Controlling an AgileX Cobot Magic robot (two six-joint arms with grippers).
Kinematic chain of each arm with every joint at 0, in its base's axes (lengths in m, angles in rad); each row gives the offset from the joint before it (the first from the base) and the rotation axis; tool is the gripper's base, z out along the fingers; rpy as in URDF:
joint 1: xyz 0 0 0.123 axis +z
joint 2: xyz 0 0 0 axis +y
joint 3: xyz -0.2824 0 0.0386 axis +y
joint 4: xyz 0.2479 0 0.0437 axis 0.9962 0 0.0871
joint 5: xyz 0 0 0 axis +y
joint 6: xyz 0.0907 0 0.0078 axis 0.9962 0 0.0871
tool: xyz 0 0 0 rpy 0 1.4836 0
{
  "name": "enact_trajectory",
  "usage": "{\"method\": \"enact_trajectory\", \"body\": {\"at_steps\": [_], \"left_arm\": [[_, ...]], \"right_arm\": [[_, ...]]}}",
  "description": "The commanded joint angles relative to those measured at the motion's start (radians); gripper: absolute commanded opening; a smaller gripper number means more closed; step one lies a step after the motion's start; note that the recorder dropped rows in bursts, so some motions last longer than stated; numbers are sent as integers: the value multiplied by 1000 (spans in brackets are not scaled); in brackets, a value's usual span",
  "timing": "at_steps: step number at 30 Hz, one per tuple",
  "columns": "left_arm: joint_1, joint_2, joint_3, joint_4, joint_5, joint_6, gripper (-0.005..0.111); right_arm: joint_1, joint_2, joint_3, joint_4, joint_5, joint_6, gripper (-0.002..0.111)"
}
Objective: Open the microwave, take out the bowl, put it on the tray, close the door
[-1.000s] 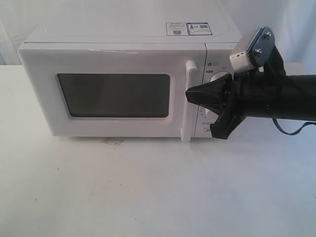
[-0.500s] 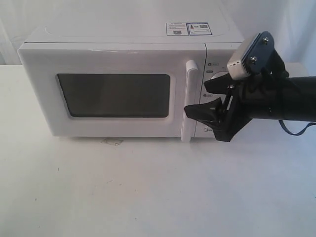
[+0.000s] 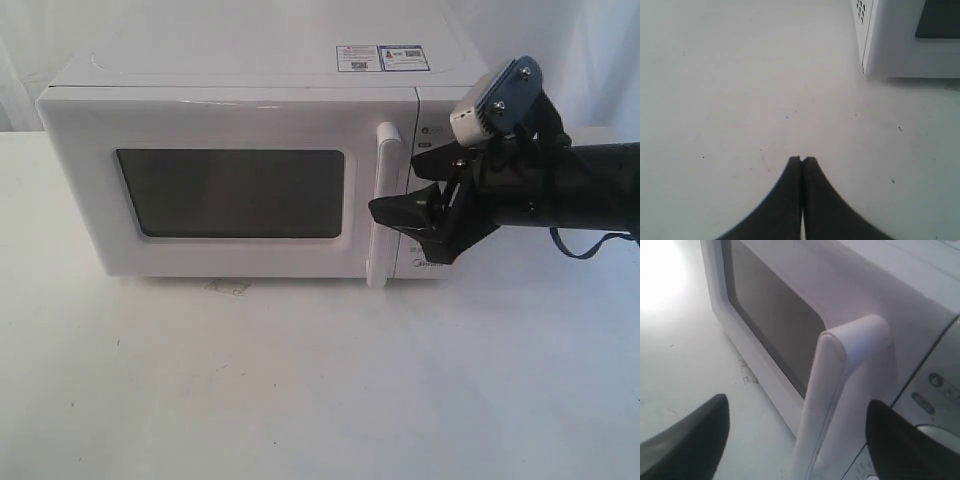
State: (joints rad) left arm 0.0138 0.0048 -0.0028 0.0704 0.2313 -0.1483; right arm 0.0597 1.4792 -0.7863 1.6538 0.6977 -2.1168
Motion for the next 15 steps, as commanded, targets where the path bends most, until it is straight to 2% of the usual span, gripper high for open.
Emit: {"method": "enact_trajectory", "body": {"at_steps": [1,15], "left_arm": [[3,-5,3,-3,0,-1,0],[3,-5,3,-3,0,-1,0]], "right_arm": [[-8,31,-21,56,7,-22,70],[-8,118,-98,91,95,-22,64]]}}
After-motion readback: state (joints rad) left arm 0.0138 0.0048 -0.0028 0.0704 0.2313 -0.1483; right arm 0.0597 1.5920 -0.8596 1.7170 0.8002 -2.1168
